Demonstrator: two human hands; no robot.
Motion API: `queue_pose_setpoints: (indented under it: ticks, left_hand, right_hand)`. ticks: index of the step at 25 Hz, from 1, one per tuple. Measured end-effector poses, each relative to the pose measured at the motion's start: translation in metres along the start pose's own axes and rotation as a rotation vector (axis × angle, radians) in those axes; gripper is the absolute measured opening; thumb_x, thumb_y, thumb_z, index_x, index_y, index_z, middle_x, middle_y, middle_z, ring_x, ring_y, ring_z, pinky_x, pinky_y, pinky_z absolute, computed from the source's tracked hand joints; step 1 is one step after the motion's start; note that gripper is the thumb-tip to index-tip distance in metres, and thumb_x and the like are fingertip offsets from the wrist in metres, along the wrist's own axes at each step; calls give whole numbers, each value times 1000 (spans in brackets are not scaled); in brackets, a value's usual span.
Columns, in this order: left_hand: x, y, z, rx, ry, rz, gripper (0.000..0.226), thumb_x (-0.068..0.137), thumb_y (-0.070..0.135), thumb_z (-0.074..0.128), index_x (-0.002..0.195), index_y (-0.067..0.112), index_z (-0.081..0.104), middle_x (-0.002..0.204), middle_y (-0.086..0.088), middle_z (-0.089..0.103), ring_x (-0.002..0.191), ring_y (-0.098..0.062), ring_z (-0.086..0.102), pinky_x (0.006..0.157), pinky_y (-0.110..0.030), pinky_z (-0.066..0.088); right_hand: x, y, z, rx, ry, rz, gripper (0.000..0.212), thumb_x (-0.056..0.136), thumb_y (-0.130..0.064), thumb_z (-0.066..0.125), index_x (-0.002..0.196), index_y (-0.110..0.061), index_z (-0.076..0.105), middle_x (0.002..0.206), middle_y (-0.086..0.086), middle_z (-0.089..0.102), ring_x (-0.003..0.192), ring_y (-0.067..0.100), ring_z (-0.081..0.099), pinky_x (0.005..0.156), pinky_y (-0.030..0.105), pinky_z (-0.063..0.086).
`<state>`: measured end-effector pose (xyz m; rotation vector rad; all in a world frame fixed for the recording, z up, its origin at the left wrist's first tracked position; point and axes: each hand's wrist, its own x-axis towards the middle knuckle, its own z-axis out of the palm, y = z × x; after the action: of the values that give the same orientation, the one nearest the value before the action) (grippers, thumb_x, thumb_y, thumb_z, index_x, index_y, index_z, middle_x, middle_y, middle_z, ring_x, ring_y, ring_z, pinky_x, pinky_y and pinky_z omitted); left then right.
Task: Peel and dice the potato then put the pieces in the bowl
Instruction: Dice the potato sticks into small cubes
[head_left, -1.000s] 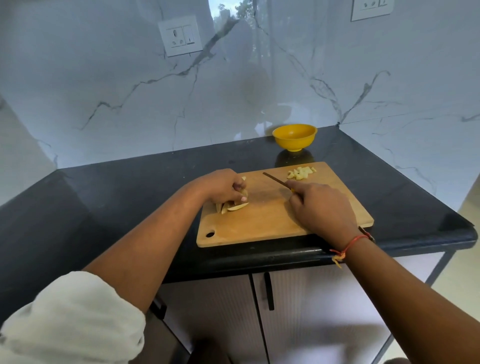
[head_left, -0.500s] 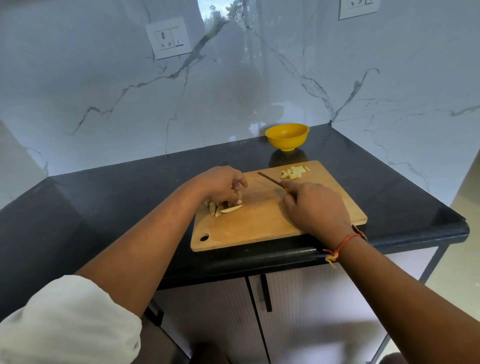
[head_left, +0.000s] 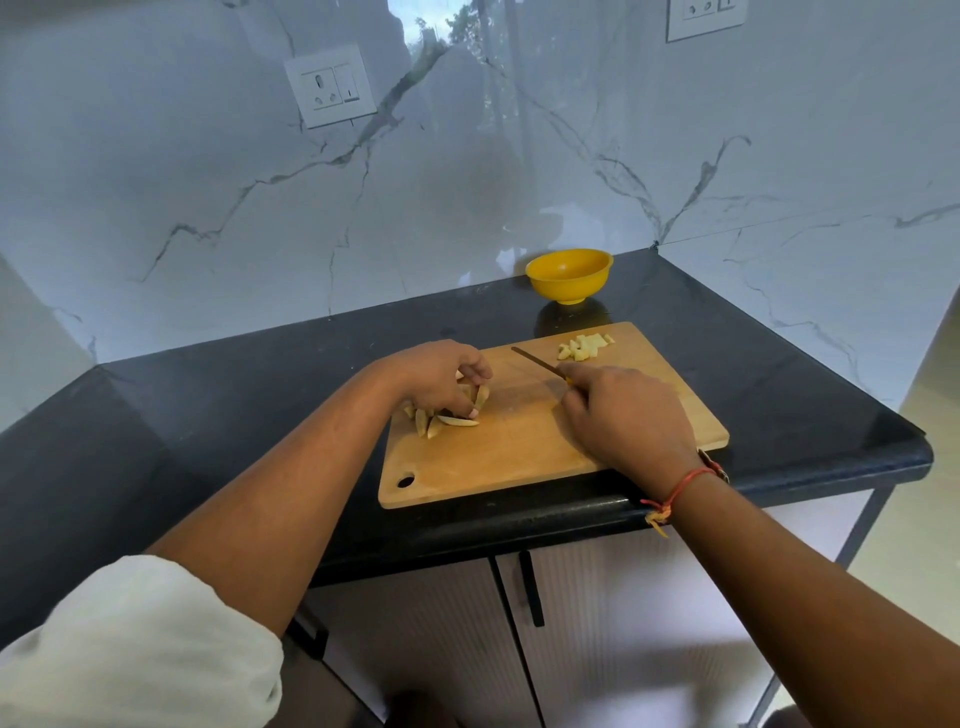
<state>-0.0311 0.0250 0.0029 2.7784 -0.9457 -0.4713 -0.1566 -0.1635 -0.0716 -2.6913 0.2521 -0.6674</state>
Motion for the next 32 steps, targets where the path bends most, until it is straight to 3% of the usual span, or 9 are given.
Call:
queue_pose_setpoints:
  ticks: [5, 9, 15, 18, 21, 24, 27, 32]
  left_hand:
    - [6, 9, 10, -85, 107, 49, 50, 87, 5, 71, 129, 28, 60, 129, 12, 61, 88, 3, 53, 79, -20, 45]
    - [17, 20, 24, -145, 238, 64, 47, 86, -2, 69, 125, 24, 63, 122, 6, 65, 88, -1, 60, 73, -15, 46]
    - [31, 24, 40, -284, 461, 23, 31, 86, 9, 74, 114, 20, 69, 98, 6, 73, 86, -2, 68, 89, -25, 51]
    - [39, 28, 50, -301, 584, -21, 17, 87, 14, 74, 104, 15, 74, 98, 1, 73, 89, -7, 64, 84, -24, 48]
    - [45, 35, 61, -242, 616, -38, 9, 91, 19, 70, 91, 14, 78, 96, -2, 74, 89, -11, 62, 79, -24, 42]
    - [49, 41, 65, -231, 650, -47, 12, 93, 20, 68, 92, 15, 79, 96, -3, 74, 91, -16, 65, 79, -26, 44]
    - [51, 43, 66, -235, 674, -29, 13, 92, 22, 69, 98, 18, 80, 99, 0, 74, 93, -14, 64, 82, -26, 48]
    - [51, 37, 68, -270, 710, -24, 10, 90, 22, 71, 92, 17, 80, 91, 0, 75, 87, -12, 64, 79, -23, 45]
  right_hand:
    - [1, -1, -1, 2, 6, 43, 42, 103, -41, 42, 143, -36, 53, 108, -4, 70, 78, 8, 51, 60, 24, 42]
    - [0, -2, -2, 9, 7, 37, 42, 103, -40, 42, 144, -36, 51, 111, -4, 69, 89, 12, 61, 63, 24, 43]
    - [3, -1, 0, 13, 21, 59, 42, 104, -40, 40, 144, -35, 51, 108, -3, 69, 88, 13, 62, 65, 25, 49]
    - [3, -1, 2, 0, 24, 68, 43, 103, -41, 39, 144, -36, 50, 104, -4, 69, 84, 13, 61, 64, 28, 53]
    - [4, -1, 3, -11, 18, 75, 42, 103, -41, 38, 143, -37, 51, 105, -4, 69, 79, 9, 54, 57, 24, 43]
    - [3, -2, 3, -14, 14, 74, 42, 103, -42, 38, 142, -38, 52, 98, -6, 67, 73, 7, 49, 51, 22, 35]
    - [4, -2, 1, -24, 1, 89, 43, 103, -43, 38, 144, -41, 50, 83, -9, 55, 64, 7, 49, 49, 23, 39]
    - [7, -6, -2, -67, -42, 95, 44, 104, -43, 36, 147, -42, 45, 78, -7, 57, 63, 8, 52, 49, 25, 44]
